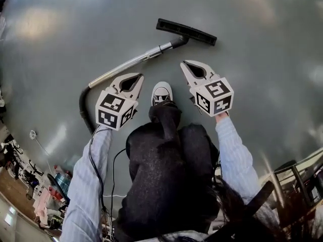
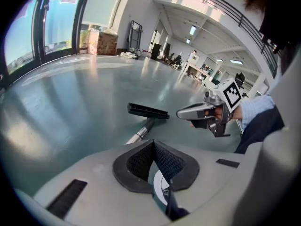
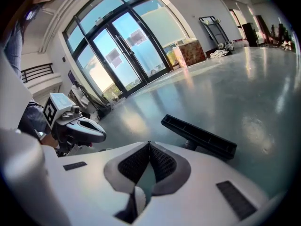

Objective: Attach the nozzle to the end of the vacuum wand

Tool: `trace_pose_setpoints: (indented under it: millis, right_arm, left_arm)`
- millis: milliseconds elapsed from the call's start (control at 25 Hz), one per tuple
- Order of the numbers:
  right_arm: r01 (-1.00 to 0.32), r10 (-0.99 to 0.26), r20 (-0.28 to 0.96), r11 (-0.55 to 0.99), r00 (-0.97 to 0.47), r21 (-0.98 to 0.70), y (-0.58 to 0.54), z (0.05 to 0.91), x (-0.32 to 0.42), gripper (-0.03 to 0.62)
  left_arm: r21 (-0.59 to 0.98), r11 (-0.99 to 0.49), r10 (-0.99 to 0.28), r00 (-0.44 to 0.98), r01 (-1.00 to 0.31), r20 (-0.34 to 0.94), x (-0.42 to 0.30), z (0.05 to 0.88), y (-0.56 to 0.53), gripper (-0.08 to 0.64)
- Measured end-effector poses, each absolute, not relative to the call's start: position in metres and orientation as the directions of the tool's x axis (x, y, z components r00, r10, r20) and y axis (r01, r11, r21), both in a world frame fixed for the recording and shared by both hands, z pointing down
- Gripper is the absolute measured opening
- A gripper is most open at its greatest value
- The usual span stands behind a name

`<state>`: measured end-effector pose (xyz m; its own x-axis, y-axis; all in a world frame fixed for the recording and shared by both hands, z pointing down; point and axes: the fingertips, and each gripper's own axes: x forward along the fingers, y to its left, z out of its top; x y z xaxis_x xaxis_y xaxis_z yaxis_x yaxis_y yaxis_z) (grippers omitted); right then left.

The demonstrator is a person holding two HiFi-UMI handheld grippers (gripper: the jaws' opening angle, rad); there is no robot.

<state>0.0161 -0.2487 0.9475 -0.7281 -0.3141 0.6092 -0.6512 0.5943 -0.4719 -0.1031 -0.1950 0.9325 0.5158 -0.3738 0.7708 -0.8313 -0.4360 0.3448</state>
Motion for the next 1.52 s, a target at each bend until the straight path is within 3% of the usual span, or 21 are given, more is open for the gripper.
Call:
trace_pose_setpoints:
  millis: [120, 280, 600, 960, 1200, 1360, 1520]
  right_arm:
    - [-0.654, -0.295, 0.622, 0.577, -0.726, -0.489, -0.228, 0.911, 0.019, 0.008]
    - [-0.672, -0.299, 0.64, 0.563, -0.708, -0.481, -0.213, 0.843, 0.031, 0.008]
    - [-0.704, -0.33, 0.654, 0.542, -0.681, -0.46, -0.163, 0.65, 0.067, 0.008]
    - [-0.698, -0.328, 0.658, 0.568, -0.678, -0.436, -0.078, 0.445, 0.097, 0.008]
    - [-0.71, -0.373, 0.637, 0.562, -0.675, -0.423, -0.038, 0.368, 0.082, 0.008]
    - [-0.712, -0.399, 0.623, 0.579, -0.673, -0.398, -0.001, 0.341, 0.031, 0.008]
    - [-0.72, -0.435, 0.607, 0.59, -0.665, -0.366, 0.028, 0.319, -0.015, 0.008]
  left_arm:
    - [0.394, -0.336, -0.432, 0.512, -0.855, 0.743, -0.1, 0.89, -0.19, 0.005]
    - [0.389, -0.327, -0.461, 0.505, -0.861, 0.73, -0.091, 0.825, -0.18, 0.005]
    - [0.528, -0.22, -0.504, 0.559, -0.82, 0.658, -0.06, 0.652, -0.125, 0.005]
    - [0.607, -0.013, -0.718, 0.43, -0.795, 0.548, -0.059, 0.434, -0.072, 0.006]
    - [0.526, -0.142, -0.729, 0.448, -0.838, 0.518, -0.059, 0.33, -0.022, 0.006]
    - [0.404, -0.288, -0.687, 0.481, -0.869, 0.545, -0.091, 0.307, 0.032, 0.006]
    - [0.429, -0.305, -0.686, 0.509, -0.85, 0.521, -0.124, 0.296, 0.076, 0.006]
